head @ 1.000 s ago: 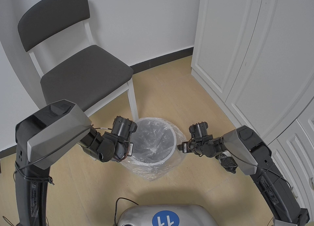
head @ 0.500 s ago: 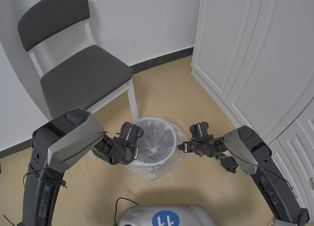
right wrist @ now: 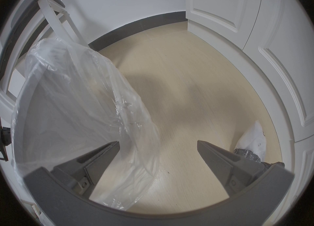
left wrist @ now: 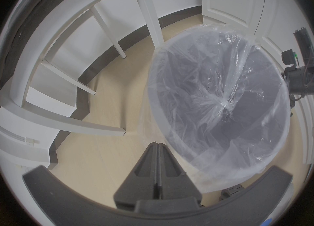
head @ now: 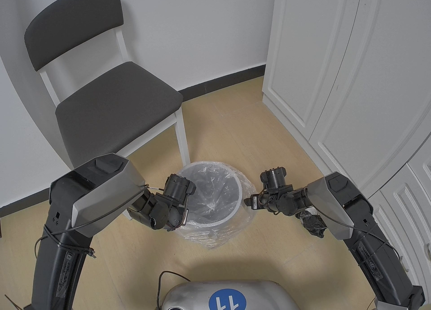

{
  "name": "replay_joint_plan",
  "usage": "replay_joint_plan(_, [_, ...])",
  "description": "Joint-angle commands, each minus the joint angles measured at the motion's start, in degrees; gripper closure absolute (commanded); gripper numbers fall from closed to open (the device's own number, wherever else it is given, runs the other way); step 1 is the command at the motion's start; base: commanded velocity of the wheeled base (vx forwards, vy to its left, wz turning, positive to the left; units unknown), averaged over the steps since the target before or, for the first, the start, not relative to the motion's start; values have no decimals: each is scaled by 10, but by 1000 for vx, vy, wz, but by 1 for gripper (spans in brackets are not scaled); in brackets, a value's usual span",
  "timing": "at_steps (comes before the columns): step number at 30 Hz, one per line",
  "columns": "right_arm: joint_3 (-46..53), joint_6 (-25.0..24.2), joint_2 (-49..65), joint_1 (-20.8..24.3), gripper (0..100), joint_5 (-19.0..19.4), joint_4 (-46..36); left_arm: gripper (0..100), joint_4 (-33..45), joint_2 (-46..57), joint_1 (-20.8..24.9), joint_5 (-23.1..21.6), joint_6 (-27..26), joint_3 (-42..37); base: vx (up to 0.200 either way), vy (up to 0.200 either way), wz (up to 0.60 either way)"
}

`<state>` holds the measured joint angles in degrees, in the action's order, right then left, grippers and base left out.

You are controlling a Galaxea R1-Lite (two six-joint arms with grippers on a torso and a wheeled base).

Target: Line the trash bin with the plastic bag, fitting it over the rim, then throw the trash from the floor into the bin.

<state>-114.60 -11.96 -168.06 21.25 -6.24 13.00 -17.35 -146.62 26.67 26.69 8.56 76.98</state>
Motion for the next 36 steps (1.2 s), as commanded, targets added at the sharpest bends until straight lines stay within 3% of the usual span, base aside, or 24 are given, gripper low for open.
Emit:
replay_joint_plan(1, [0, 0, 0, 0, 0, -1, 0, 100, 17, -13, -4, -1, -3, 26, 0, 0, 0])
replay_joint_plan(11, [0, 0, 0, 0, 0, -7, 0, 100, 244, -84, -35, 1, -1, 273, 0, 0, 0])
replay_joint_plan(15, [0, 0, 0, 0, 0, -7, 0, 100, 281, -118, -42, 4, -3, 331, 0, 0, 0])
replay_joint_plan(24, [0, 0, 3, 0, 0, -7, 0, 100, 282, -137, -41, 4, 1, 354, 0, 0, 0])
replay_joint_plan(36, [0, 1, 4, 0, 0, -7, 0, 100, 273, -55, -40, 1, 51, 280, 0, 0, 0])
